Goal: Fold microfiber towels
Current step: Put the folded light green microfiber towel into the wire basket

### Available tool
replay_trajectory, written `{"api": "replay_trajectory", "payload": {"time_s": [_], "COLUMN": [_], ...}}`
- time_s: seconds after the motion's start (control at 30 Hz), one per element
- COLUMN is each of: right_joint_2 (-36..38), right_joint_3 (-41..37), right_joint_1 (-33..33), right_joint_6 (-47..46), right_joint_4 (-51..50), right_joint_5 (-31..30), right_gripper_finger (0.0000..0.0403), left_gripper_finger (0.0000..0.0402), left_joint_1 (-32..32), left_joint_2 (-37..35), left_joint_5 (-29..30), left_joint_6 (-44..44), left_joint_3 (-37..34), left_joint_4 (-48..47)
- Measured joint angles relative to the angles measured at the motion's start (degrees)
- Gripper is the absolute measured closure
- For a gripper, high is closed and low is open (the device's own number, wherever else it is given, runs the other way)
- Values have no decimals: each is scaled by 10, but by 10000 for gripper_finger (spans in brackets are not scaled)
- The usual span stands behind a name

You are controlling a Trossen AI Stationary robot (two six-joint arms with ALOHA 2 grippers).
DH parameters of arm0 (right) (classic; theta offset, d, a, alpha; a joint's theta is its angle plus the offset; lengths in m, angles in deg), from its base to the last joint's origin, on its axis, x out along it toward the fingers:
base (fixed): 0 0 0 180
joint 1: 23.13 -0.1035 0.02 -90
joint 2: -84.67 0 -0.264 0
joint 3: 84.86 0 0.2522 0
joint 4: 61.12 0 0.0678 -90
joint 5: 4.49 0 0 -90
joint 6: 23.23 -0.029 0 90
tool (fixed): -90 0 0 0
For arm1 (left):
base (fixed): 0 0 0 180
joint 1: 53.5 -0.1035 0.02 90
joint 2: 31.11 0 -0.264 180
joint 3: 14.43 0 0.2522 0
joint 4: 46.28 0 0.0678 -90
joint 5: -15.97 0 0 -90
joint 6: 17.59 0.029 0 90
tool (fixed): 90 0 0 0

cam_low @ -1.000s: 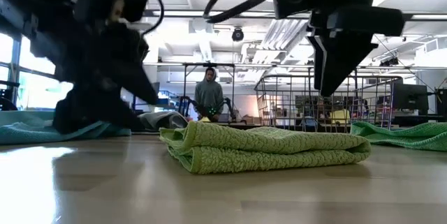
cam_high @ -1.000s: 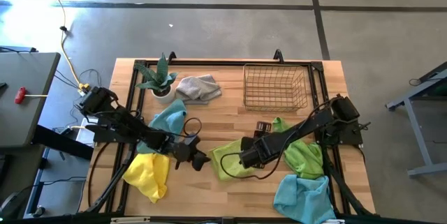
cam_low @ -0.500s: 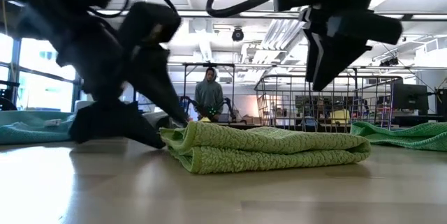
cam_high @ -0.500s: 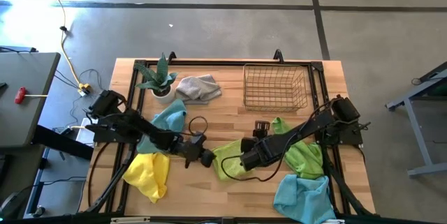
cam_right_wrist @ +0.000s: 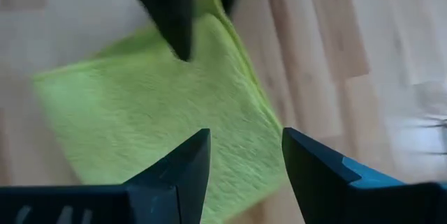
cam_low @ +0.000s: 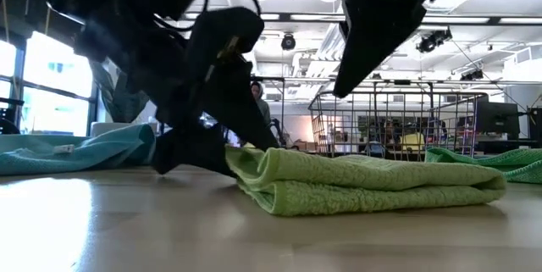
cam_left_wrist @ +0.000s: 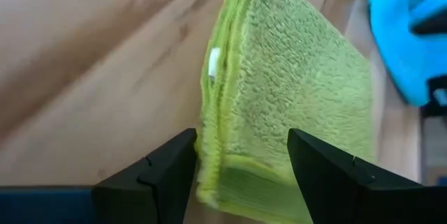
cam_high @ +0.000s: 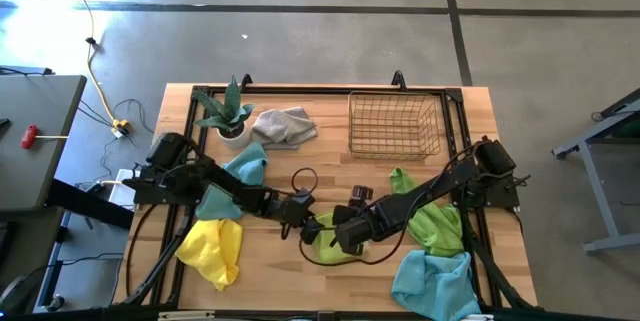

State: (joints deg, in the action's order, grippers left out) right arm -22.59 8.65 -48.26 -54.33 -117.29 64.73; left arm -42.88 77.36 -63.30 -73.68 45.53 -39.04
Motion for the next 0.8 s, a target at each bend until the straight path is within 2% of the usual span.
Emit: {"api": "replay_trajectory", "payload": {"time_s": [0.17, 0.33, 0.43, 0.57, 0.8], "right_joint_2": [0, 0, -10, -47, -90], "right_joint_3": [0, 0, 0, 0, 0], "right_joint_1": [-14, -47, -79, -115, -132], "right_joint_6": [-70, -126, -66, 32, 55], "right_joint_4": [18, 76, 142, 167, 184], "right_joint_5": [24, 42, 21, -30, -85], "right_gripper_finger": [231, 231, 231, 231, 231], "left_gripper_finger": [183, 183, 183, 183, 183], "left_joint_1": [-24, -44, -47, -45, -36], "left_joint_2": [-2, -4, -5, -5, -6], "left_joint_5": [-23, -70, -85, -88, -87], "left_joint_6": [104, 155, 186, 206, 209], "left_joint_3": [2, 3, 3, 3, 3], "left_joint_4": [-7, -14, -19, -20, -29]}}
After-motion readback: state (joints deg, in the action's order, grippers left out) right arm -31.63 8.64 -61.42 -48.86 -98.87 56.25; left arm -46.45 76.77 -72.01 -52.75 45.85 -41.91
